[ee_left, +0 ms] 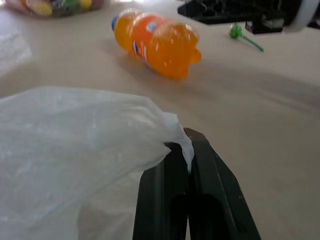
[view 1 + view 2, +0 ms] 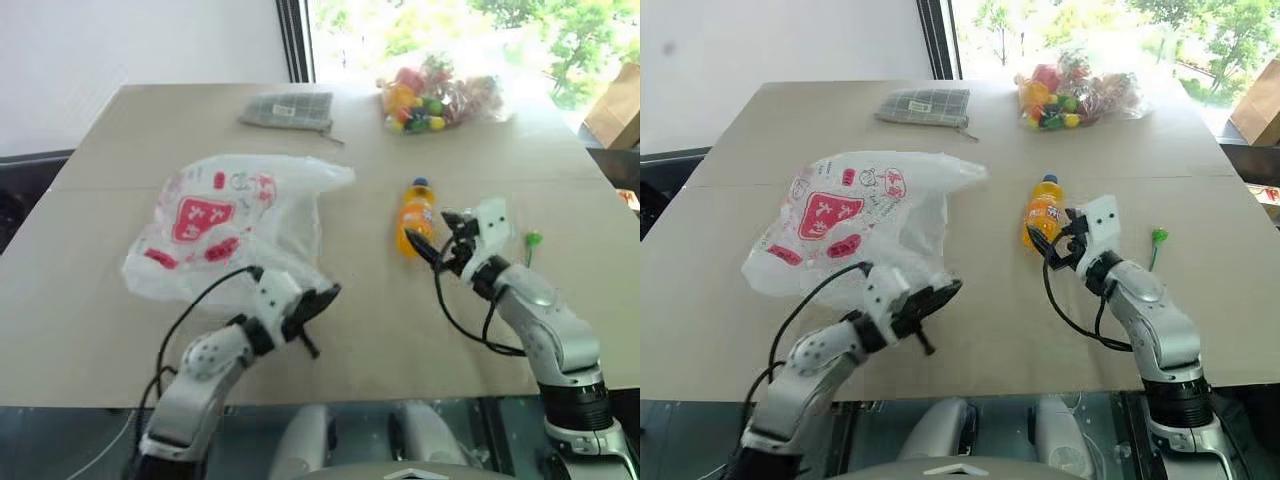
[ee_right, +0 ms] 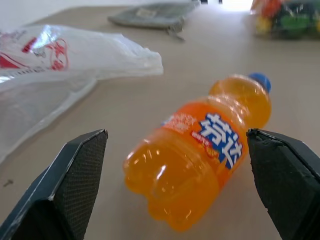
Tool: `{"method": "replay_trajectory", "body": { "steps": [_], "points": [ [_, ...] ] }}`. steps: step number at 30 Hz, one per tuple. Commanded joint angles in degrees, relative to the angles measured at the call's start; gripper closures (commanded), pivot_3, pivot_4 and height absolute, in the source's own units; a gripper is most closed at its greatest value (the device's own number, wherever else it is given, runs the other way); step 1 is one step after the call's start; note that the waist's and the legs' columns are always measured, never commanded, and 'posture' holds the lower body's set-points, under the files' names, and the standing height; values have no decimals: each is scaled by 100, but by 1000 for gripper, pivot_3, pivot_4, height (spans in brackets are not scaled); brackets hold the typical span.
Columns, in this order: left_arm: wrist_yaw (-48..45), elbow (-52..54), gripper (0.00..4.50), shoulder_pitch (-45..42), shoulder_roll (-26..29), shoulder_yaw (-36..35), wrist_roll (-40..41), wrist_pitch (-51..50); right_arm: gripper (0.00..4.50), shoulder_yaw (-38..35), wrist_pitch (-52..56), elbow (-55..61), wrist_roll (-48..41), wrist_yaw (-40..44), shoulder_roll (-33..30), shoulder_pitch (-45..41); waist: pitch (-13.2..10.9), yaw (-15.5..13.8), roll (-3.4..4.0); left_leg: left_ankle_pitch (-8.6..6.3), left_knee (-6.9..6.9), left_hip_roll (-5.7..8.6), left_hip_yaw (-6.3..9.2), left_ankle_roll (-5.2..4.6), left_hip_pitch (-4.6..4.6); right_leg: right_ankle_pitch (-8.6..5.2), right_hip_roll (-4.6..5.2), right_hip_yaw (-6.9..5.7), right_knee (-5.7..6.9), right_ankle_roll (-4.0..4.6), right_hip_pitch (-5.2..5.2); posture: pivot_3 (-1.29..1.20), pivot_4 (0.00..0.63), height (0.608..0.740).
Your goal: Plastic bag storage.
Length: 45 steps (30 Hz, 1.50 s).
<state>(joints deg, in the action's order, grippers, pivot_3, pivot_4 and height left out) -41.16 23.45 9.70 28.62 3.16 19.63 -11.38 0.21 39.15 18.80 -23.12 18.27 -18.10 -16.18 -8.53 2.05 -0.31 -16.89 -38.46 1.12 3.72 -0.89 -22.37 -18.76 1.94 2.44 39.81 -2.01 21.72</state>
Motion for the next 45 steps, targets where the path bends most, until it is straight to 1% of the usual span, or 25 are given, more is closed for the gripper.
{"method": "replay_trajectory", "body": {
  "steps": [1,2,5,7,9,12,14,20,23,27,28,29,30,31,33,36,37,38,39,40,41,43,45],
  "points": [
    [-282,488,4434,545,184,-482,457,134,0,-33,676,404,-171,-221,41,-255,-1,-4,2,-1,0,0,0,-2,1,0,0,1,1,0,0,0,150,740],
    [-304,565,4434,765,210,-593,493,185,0,-39,940,428,-190,-291,38,-319,-1,-1,2,-2,0,0,1,-3,1,0,0,0,0,0,-1,0,150,740],
    [-166,666,4434,1368,138,-879,243,594,0,-163,1646,371,-374,-477,165,-559,-1,8,1,-2,1,2,-2,-3,-2,0,3,3,-6,0,0,0,150,740],
    [113,650,4434,1700,-142,-1158,235,851,0,-323,1950,213,-494,-676,427,-789,-1,23,2,-2,3,1,-1,-4,-4,0,3,2,-8,0,2,0,150,740],
    [680,505,4434,1894,-630,-1552,160,1172,0,-302,2205,-26,-427,-850,613,-1054,-1,22,2,-3,5,1,0,-6,-3,0,3,1,-6,0,2,0,150,740],
    [1572,361,4434,1756,-1296,-2028,63,1349,0,-312,2301,-312,-347,-1035,854,-1269,2,10,-4,-4,4,1,1,-6,1,0,2,-2,-2,0,1,0,150,740],
    [2011,362,4434,1691,-1669,-2215,122,1335,0,-398,2285,-593,-288,-1173,1003,-1401,4,-6,-7,-4,3,2,2,-6,3,0,1,-4,1,0,-1,0,150,740],
    [2142,512,4434,1894,-1964,-1962,-114,1438,0,-466,2258,-1094,-97,-1362,1111,-1547,5,1,-8,-4,-1,10,-3,-6,-5,0,6,-1,-4,-1,1,0,150,740],
    [2165,486,4434,1886,-1977,-1855,-221,1480,0,-666,2086,-1272,-70,-1630,1435,-1660,5,11,-8,-4,1,6,-1,-7,-4,0,3,-3,-2,0,2,0,150,740],
    [2193,419,4434,1784,-1945,-1817,-274,1508,0,-686,1792,-1417,32,-1672,1583,-1712,5,20,-7,-3,0,6,-1,-7,2,0,1,-2,4,0,0,0,150,740],
    [2190,403,4500,1764,-1938,-1817,-278,1513,533,-633,1642,-1455,99,-1628,1552,-1698,5,20,-7,-3,0,7,-1,-7,1,0,1,-3,3,0,1,0,150,740],
    [2183,383,4500,1746,-1931,-1822,-280,1517,704,-549,1479,-1484,179,-1551,1488,-1684,4,21,-7,-3,0,7,-1,-7,0,0,1,-3,2,0,1,0,150,740],
    [2174,361,4500,1725,-1922,-1831,-281,1520,1135,-463,1323,-1509,258,-1467,1422,-1671,4,20,-7,-3,1,7,-1,-6,-2,0,1,-3,1,0,3,0,150,740],
    [2165,342,4500,1708,-1915,-1838,-279,1521,1372,-414,1242,-1526,303,-1418,1384,-1663,4,21,-7,-3,1,7,-2,-6,-4,0,2,-3,0,0,4,0,150,740],
    [2130,292,4500,1654,-1878,-1842,-264,1526,1376,-368,1243,-1551,335,-1354,1332,-1653,4,20,-6,-3,1,7,-2,-6,-4,0,2,-3,0,0,4,0,150,740],
    [2062,260,4500,1567,-1828,-1815,-190,1517,1376,-172,1021,-1561,374,-1012,1180,-1632,4,20,-6,-3,1,7,-1,-6,-4,0,1,-4,0,0,4,0,150,740],
    [2041,264,4500,1526,-1820,-1798,-151,1498,1376,-79,832,-1513,335,-755,1135,-1634,4,21,-6,-3,1,7,-1,-6,-4,0,2,-4,0,0,4,0,150,740],
    [1987,261,4500,1471,-1798,-1764,-126,1513,1376,122,370,-1426,316,-227,1027,-1655,3,22,-5,-3,1,7,-2,-6,-4,0,2,-3,0,0,4,0,150,740],
    [1960,252,4500,1426,-1780,-1743,-127,1517,1376,591,-520,-1280,527,572,734,-1654,0,26,-3,-3,1,7,-2,-6,-7,0,2,-3,-2,0,6,0,150,740],
    [1943,241,4500,1395,-1767,-1734,-131,1519,1376,920,-1168,-1201,695,1132,525,-1654,-7,31,3,-3,0,8,-3,-6,-11,0,1,-3,-3,0,10,0,150,740],
    [1930,230,4500,1377,-1765,-1730,-112,1521,1376,1157,-1479,-1130,663,1670,378,-1620,-9,43,6,-3,0,9,-4,-6,-15,0,0,-4,-3,-1,14,0,150,740],
    [1893,245,4500,1375,-1763,-1674,-77,1534,1376,1335,-1367,-1115,361,2254,302,-1594,-9,65,5,-2,0,4,-8,-5,-11,0,-6,-7,-4,-1,13,0,150,740],
    [1841,324,4500,1382,-1759,-1569,-77,1550,1376,1445,-1375,-1344,346,2447,408,-1761,-8,82,4,-3,1,-9,-9,-6,-9,0,-13,-5,-7,-1,12,0,150,740]
  ]
}}
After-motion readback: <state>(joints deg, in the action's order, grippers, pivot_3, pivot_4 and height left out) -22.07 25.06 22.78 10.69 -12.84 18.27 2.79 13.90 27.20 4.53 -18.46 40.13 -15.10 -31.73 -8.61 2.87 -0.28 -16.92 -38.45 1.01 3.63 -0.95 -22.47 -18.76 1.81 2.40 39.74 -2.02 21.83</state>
